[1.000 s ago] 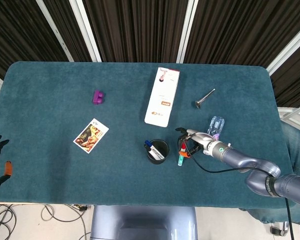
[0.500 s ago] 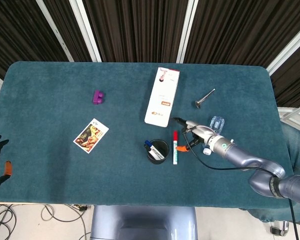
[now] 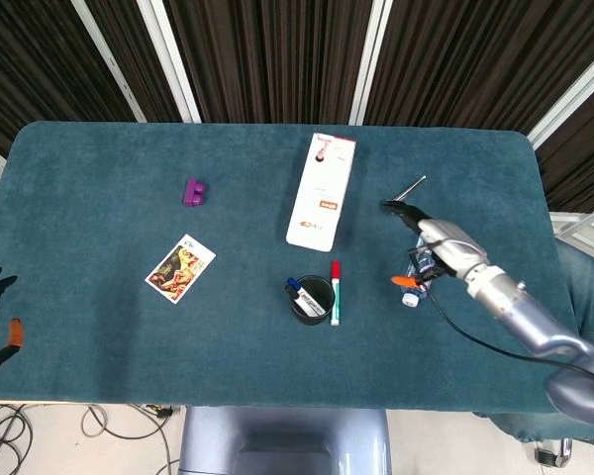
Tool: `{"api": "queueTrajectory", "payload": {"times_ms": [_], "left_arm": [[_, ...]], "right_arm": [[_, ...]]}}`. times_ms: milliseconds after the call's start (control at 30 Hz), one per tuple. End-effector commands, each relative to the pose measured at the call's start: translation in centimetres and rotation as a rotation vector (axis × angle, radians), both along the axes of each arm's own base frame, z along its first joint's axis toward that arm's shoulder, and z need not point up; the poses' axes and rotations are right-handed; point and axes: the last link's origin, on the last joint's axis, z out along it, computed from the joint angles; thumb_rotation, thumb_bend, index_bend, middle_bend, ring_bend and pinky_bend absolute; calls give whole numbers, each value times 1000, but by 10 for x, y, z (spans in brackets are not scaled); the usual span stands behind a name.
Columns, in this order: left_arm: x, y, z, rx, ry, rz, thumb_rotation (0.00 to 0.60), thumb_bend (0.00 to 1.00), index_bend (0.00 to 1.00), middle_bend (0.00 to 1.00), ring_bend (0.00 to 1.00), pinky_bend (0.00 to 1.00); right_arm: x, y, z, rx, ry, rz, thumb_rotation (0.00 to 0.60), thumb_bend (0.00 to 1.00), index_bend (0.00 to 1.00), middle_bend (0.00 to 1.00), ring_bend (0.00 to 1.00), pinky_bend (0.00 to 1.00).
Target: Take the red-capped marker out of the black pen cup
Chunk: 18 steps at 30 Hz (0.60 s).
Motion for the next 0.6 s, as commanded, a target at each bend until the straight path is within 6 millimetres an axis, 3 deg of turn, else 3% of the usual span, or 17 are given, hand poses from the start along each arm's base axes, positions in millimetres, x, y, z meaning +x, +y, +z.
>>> {"api": "queueTrajectory", "payload": {"times_ms": [33, 233, 300, 467, 600], "left_arm": [[0, 0, 0, -1, 4, -4, 600, 538, 152, 54, 94, 90], [2, -2, -3, -7, 18, -15, 600, 538, 152, 54, 94, 90], [2, -2, -3, -4, 19, -13, 600, 538, 152, 54, 94, 90], [2, -1, -2, 1, 25, -9, 600, 539, 149, 54, 94, 90], [2, -2, -2, -1, 33, -9, 600, 539, 149, 54, 94, 90]], "right_arm": [[-66, 68, 24, -332, 285, -73, 600, 254, 0, 0, 0, 181], [-112, 140, 15, -490, 400, -146, 600, 255, 0, 0, 0, 181], [-125, 153, 12, -506, 424, -163, 600, 255, 0, 0, 0, 181], [-149, 177, 10, -574, 502, -205, 600, 255, 0, 0, 0, 181], [-155, 182, 7, -609, 527, -205, 600, 255, 0, 0, 0, 181]]}}
